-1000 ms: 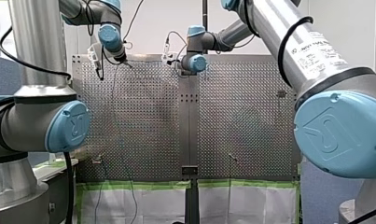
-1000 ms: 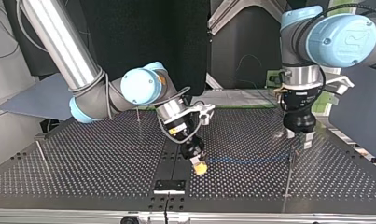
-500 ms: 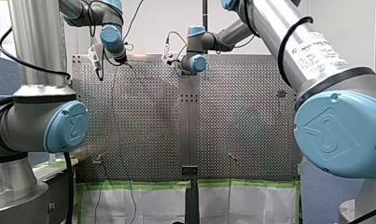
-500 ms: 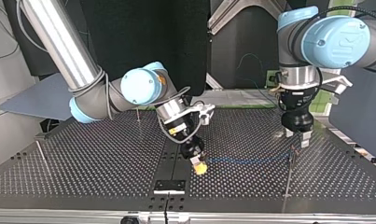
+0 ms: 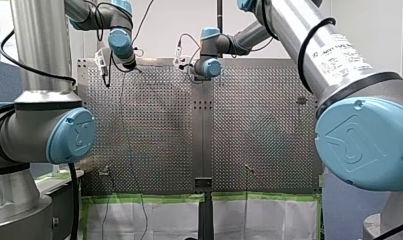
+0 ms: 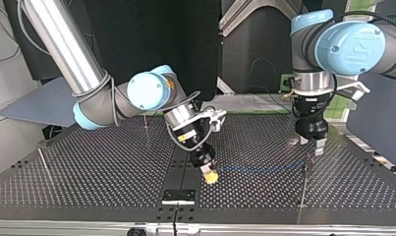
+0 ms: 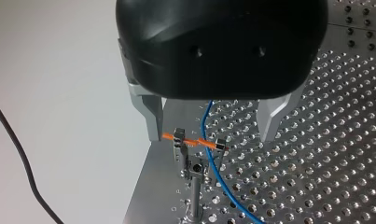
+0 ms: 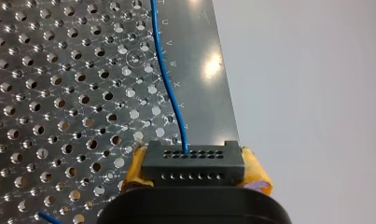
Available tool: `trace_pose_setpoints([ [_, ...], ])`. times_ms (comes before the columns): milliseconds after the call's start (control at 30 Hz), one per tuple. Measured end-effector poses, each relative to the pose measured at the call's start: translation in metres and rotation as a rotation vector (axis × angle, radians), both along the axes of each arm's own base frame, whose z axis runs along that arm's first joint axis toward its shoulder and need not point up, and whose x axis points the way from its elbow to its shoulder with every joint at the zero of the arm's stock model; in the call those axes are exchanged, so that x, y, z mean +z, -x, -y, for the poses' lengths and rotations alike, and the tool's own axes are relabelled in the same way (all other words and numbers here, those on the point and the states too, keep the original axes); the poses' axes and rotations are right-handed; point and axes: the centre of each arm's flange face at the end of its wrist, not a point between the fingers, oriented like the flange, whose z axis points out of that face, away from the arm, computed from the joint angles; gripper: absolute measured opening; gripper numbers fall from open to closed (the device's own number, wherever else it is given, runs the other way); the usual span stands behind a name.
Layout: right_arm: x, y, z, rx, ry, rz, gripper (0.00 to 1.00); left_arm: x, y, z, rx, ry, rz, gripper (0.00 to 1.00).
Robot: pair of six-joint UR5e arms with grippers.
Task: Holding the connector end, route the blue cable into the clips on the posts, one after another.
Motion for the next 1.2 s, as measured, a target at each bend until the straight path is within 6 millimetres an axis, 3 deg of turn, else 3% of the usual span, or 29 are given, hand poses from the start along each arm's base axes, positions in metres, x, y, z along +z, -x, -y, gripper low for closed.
trace_pose_setpoints([
  [1200, 0.0001, 0.0013, 0.0016, -0.002, -0.003, 0.001, 0.0, 0.0006, 0.0006, 0.0031, 0.008, -0.072, -0.002, 1.0],
])
